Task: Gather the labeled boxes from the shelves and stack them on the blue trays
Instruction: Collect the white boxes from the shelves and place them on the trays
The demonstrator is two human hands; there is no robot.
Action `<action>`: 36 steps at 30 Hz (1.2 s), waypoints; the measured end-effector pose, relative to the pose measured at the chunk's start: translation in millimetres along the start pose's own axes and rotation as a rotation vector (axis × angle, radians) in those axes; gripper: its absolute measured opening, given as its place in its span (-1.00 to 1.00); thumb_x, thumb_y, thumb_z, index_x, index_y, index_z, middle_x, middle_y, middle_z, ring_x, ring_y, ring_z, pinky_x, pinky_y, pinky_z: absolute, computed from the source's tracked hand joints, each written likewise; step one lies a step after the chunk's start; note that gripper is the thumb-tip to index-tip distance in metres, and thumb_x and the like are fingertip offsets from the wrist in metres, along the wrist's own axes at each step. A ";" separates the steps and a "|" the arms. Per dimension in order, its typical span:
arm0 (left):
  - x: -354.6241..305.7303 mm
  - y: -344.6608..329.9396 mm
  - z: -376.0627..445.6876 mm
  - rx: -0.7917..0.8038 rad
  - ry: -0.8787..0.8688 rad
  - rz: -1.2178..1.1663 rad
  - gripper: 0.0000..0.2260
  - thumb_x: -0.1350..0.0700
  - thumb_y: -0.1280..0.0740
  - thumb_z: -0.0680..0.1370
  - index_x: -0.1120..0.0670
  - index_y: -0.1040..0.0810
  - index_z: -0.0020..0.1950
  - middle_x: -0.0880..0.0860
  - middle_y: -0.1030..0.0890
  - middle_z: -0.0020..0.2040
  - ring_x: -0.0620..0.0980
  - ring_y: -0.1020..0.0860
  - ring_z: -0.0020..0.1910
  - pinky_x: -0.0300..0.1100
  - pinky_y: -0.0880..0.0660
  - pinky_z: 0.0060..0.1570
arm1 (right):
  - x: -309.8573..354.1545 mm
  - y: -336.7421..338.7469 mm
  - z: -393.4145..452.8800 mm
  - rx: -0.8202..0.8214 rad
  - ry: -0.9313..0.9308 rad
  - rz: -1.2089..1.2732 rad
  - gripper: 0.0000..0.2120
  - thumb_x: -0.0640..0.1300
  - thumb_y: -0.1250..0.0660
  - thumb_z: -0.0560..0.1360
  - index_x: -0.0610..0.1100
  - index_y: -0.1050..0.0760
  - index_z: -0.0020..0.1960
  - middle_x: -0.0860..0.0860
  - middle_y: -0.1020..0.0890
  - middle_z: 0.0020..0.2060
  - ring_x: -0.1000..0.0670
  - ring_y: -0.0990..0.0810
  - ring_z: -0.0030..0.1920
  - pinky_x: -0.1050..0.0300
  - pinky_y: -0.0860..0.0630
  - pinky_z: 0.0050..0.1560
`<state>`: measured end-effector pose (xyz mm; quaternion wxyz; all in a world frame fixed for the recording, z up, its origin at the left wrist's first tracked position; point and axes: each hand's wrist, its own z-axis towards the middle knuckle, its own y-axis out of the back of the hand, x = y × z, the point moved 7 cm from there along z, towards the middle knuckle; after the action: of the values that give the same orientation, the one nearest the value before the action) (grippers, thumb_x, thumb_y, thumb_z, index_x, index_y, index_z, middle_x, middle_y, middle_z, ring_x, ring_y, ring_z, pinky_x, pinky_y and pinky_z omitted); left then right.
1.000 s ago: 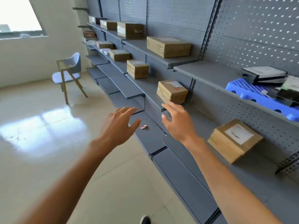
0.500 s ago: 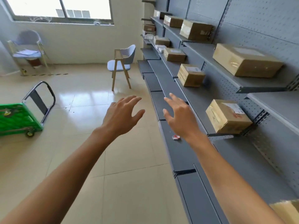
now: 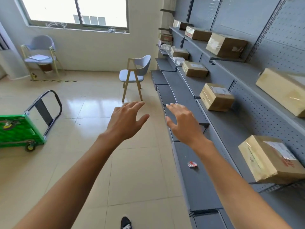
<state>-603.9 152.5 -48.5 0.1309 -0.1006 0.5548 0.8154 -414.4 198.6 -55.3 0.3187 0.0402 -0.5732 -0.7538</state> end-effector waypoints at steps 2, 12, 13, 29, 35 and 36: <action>23.1 -2.5 33.4 -0.007 0.008 -0.012 -0.52 -0.18 -0.24 0.63 -0.02 -0.41 0.50 -0.01 -0.49 0.45 0.04 -0.41 0.45 0.07 -0.36 0.33 | -0.7 -12.5 39.1 0.008 -0.003 -0.010 -0.52 0.00 -0.26 0.62 -0.10 -0.37 0.50 -0.06 -0.45 0.45 -0.05 -0.33 0.50 -0.03 -0.24 0.50; 101.7 -40.6 154.1 0.074 -0.015 -0.013 -0.52 -0.18 -0.24 0.63 -0.01 -0.39 0.51 -0.02 -0.48 0.46 0.05 -0.40 0.45 0.10 -0.38 0.35 | -27.1 -66.5 168.3 0.063 -0.079 0.050 -0.52 0.00 -0.26 0.63 -0.10 -0.37 0.51 -0.05 -0.44 0.46 -0.02 -0.31 0.51 -0.03 -0.29 0.48; 105.7 -45.4 165.4 0.077 -0.020 -0.015 -0.52 -0.17 -0.24 0.63 -0.01 -0.39 0.51 -0.02 -0.48 0.46 0.05 -0.40 0.45 0.10 -0.38 0.35 | -32.9 -71.4 179.4 0.062 -0.088 0.057 -0.52 0.00 -0.26 0.63 -0.10 -0.37 0.51 -0.05 -0.44 0.46 -0.02 -0.31 0.50 -0.03 -0.30 0.48; 138.7 -170.4 414.6 0.152 -0.016 0.030 -0.52 -0.18 -0.23 0.63 -0.02 -0.40 0.51 -0.02 -0.49 0.45 0.02 -0.38 0.47 0.07 -0.37 0.34 | -192.2 -154.4 393.7 0.072 -0.131 0.152 -0.57 -0.03 -0.27 0.62 -0.10 -0.43 0.47 -0.03 -0.49 0.42 0.00 -0.37 0.47 0.07 -0.31 0.43; 158.5 -194.0 497.1 0.124 0.003 0.044 -0.53 -0.16 -0.25 0.63 0.00 -0.43 0.49 -0.02 -0.49 0.45 0.00 -0.34 0.50 0.06 -0.34 0.36 | -223.0 -163.9 483.5 0.057 -0.091 0.176 -0.60 -0.06 -0.29 0.62 -0.12 -0.47 0.43 -0.06 -0.51 0.40 -0.03 -0.41 0.45 0.04 -0.33 0.44; 164.2 -196.0 509.7 0.116 0.009 0.044 -0.53 -0.16 -0.26 0.63 0.00 -0.43 0.49 -0.02 -0.49 0.45 0.00 -0.34 0.50 0.06 -0.34 0.36 | -226.0 -166.3 497.4 0.055 -0.084 0.178 -0.60 -0.06 -0.29 0.62 -0.13 -0.48 0.43 -0.06 -0.52 0.40 -0.03 -0.41 0.45 0.04 -0.33 0.44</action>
<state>-705.0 712.5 -85.9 0.1160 -0.0839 0.6039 0.7841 -519.1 757.9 -103.2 0.3590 -0.0335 -0.6077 -0.7076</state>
